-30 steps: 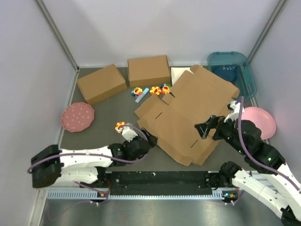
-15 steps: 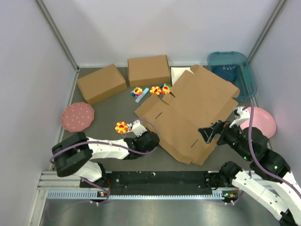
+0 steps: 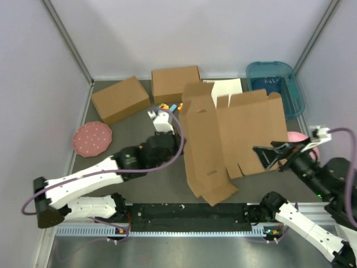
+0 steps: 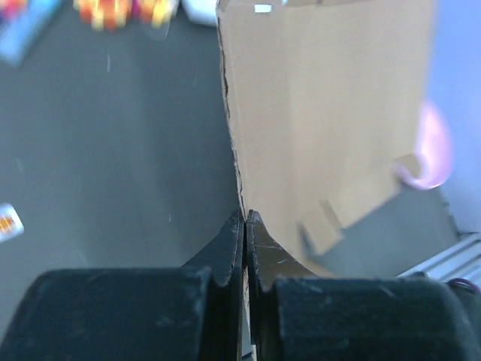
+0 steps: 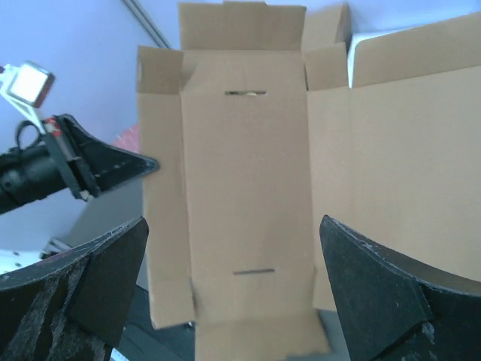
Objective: Fold the paper box
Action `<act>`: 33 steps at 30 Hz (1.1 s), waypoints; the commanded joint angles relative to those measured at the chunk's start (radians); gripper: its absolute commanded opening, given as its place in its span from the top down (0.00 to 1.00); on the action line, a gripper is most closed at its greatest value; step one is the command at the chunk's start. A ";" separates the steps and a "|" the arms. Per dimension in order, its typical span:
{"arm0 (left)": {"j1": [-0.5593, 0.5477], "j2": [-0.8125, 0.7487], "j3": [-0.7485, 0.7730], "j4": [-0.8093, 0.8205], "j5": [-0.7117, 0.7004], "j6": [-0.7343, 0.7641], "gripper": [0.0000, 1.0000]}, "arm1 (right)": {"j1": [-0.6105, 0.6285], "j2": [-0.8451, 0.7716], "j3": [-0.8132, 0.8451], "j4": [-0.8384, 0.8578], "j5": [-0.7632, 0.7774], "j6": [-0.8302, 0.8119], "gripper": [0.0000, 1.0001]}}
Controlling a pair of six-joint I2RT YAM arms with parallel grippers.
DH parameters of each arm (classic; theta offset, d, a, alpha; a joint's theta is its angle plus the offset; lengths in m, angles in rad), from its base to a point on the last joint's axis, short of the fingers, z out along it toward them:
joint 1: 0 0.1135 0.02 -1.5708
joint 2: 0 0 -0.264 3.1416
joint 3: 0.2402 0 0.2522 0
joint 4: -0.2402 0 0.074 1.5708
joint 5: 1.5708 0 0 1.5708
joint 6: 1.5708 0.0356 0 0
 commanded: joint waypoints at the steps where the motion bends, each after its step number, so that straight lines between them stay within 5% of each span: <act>1: 0.015 -0.125 0.218 -0.094 -0.016 0.443 1.00 | 0.005 0.064 0.192 0.013 -0.026 -0.074 0.02; 6: 0.037 -0.122 0.438 -0.203 0.148 0.586 1.00 | 0.004 0.113 0.274 0.008 -0.088 -0.079 0.02; 15: 0.078 -0.127 0.653 -0.291 0.529 0.598 1.00 | 0.004 0.106 0.289 0.008 -0.188 -0.068 0.02; 22: 0.078 -0.107 0.745 -0.238 0.701 0.540 1.00 | 0.005 0.112 0.360 0.008 -0.246 -0.114 0.02; 28: 0.078 0.042 0.965 -0.238 0.856 0.494 1.00 | 0.005 0.119 0.418 0.008 -0.252 -0.134 0.02; 33: 0.078 0.118 1.078 -0.264 0.870 0.482 1.00 | 0.004 0.109 0.455 0.005 -0.261 -0.143 0.02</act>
